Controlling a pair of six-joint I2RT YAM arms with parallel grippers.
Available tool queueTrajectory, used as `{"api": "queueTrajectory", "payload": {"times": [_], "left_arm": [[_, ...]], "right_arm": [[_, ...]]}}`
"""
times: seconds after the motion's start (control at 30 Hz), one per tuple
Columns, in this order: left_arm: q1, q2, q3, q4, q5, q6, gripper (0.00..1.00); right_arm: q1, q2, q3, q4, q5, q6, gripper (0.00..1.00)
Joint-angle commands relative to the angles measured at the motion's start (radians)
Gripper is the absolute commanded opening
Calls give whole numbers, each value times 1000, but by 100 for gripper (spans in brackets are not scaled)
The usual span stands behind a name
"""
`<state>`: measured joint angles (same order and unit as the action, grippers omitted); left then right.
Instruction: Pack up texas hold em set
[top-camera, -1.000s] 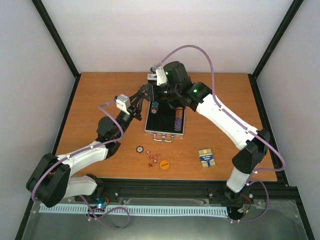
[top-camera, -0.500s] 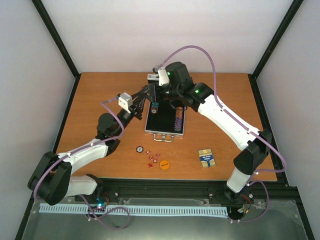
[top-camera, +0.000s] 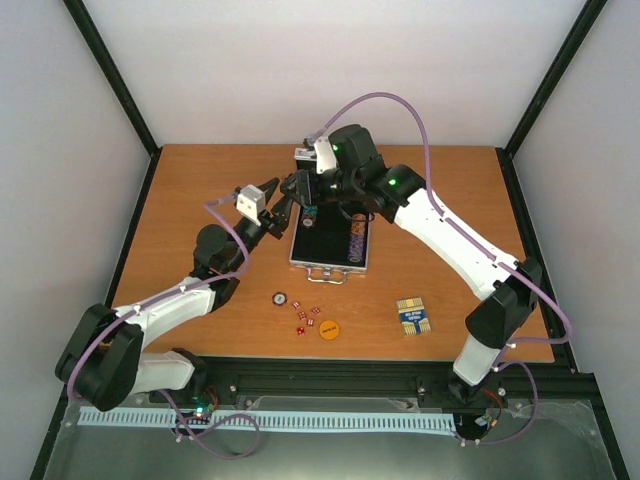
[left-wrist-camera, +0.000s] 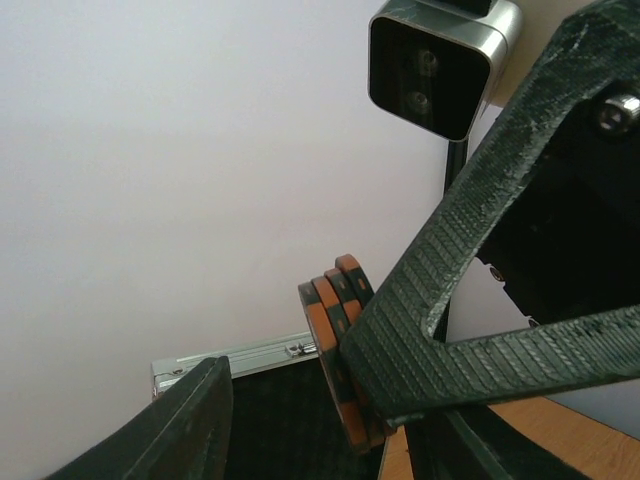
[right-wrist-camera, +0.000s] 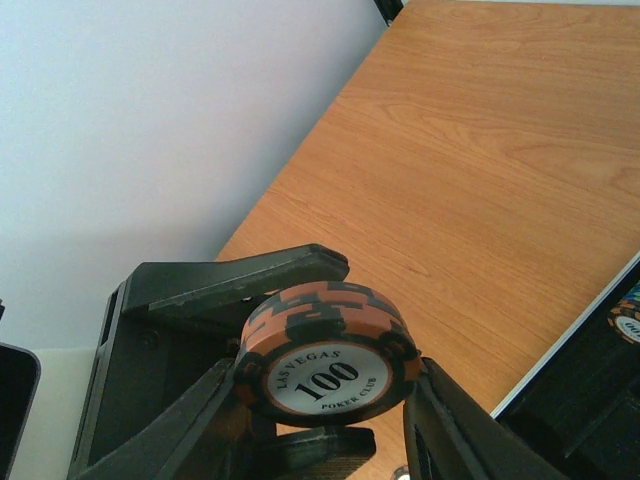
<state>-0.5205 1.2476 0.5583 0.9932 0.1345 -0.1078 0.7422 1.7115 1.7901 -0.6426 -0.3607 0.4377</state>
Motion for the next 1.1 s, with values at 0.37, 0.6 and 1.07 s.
{"api": "queueTrajectory", "payload": {"times": [0.37, 0.6, 1.07], "left_arm": [[-7, 1, 162, 351, 66, -53, 43], [-7, -8, 151, 339, 65, -49, 1], [-7, -53, 111, 287, 98, 8, 1]], "right_arm": [[94, 94, -41, -227, -68, -48, 3], [100, 105, -44, -224, -70, -51, 3], [99, 114, -52, -203, -63, -56, 38]]}}
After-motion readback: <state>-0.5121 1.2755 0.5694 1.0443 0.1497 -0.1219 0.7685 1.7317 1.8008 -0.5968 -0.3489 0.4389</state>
